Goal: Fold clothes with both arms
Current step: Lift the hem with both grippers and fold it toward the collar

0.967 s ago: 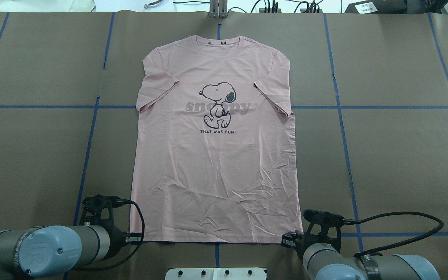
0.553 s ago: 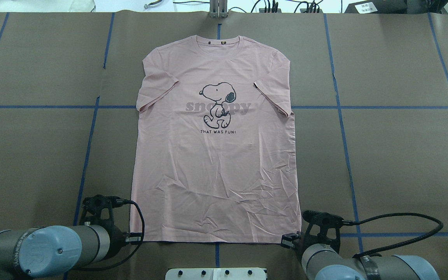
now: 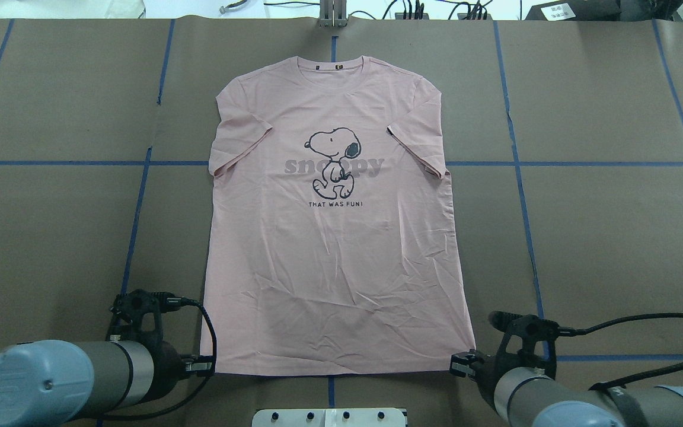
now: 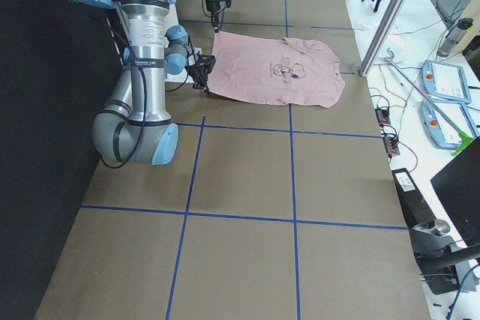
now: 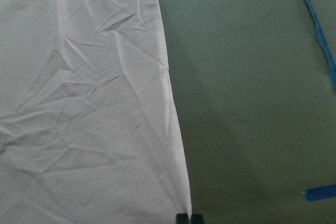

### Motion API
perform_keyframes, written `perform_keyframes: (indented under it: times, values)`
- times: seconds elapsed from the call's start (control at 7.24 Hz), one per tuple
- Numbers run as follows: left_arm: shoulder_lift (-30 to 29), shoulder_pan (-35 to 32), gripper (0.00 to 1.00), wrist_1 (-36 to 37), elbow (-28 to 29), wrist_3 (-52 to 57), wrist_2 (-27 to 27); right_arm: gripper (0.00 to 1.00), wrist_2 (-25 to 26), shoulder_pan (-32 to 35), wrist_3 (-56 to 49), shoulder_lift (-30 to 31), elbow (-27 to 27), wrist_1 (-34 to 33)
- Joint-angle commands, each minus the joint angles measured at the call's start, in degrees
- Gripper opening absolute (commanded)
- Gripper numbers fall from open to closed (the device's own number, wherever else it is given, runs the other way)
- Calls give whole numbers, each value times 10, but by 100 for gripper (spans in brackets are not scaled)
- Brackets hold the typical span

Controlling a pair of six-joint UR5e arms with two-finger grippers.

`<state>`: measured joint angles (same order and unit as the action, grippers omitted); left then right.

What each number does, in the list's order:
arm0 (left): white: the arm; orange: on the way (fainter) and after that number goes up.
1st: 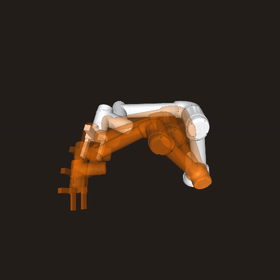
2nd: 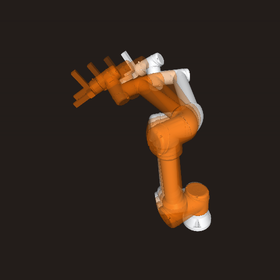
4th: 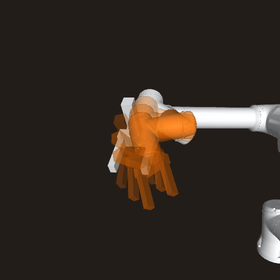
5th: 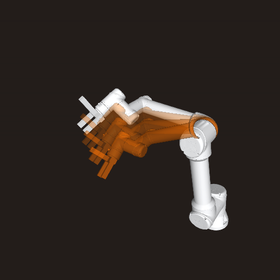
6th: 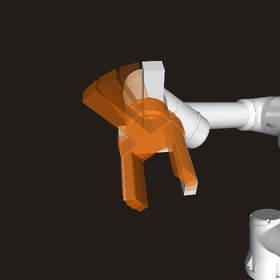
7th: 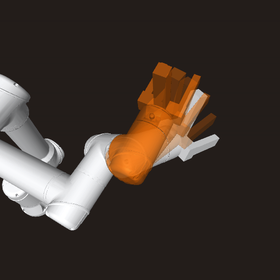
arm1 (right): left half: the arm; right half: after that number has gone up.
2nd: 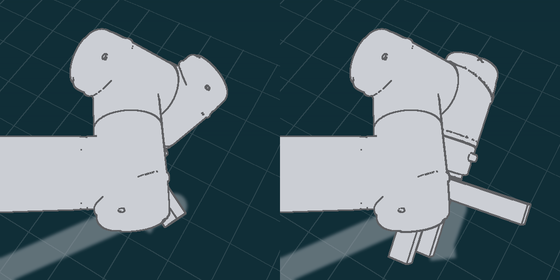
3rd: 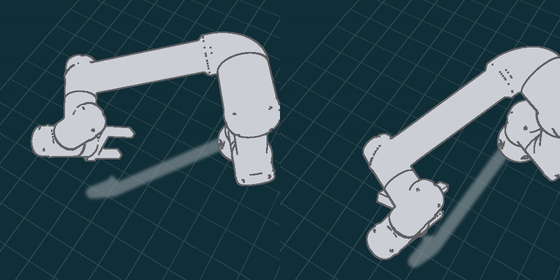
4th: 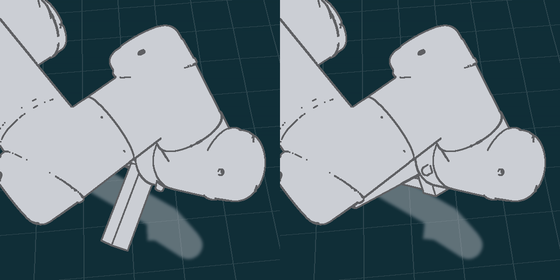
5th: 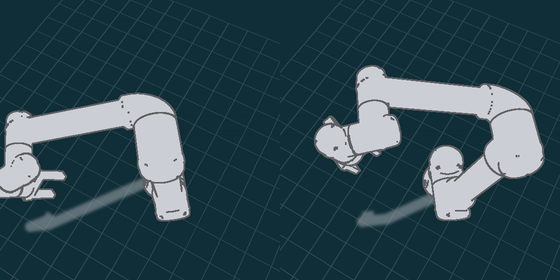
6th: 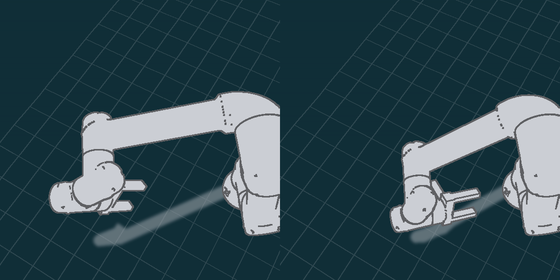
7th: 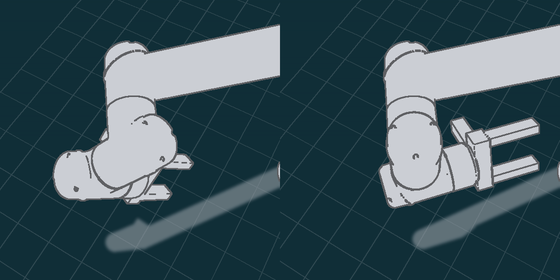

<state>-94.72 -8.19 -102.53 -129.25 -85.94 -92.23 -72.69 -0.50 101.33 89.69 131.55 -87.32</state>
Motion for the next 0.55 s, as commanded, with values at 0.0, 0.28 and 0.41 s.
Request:
perform_keyframes:
  times: [0.0,0.28,0.41]
  values:
    - [-58,-4,0,244,-209,1,-84,0,-28,-14,-4,45,159,-84]
    - [-146,-41,0,347,-254,1,-115,0,-86,-16,-4,11,282,-220]
    - [-150,-47,0,347,-240,6,-117,0,-90,9,-17,0,278,-239]
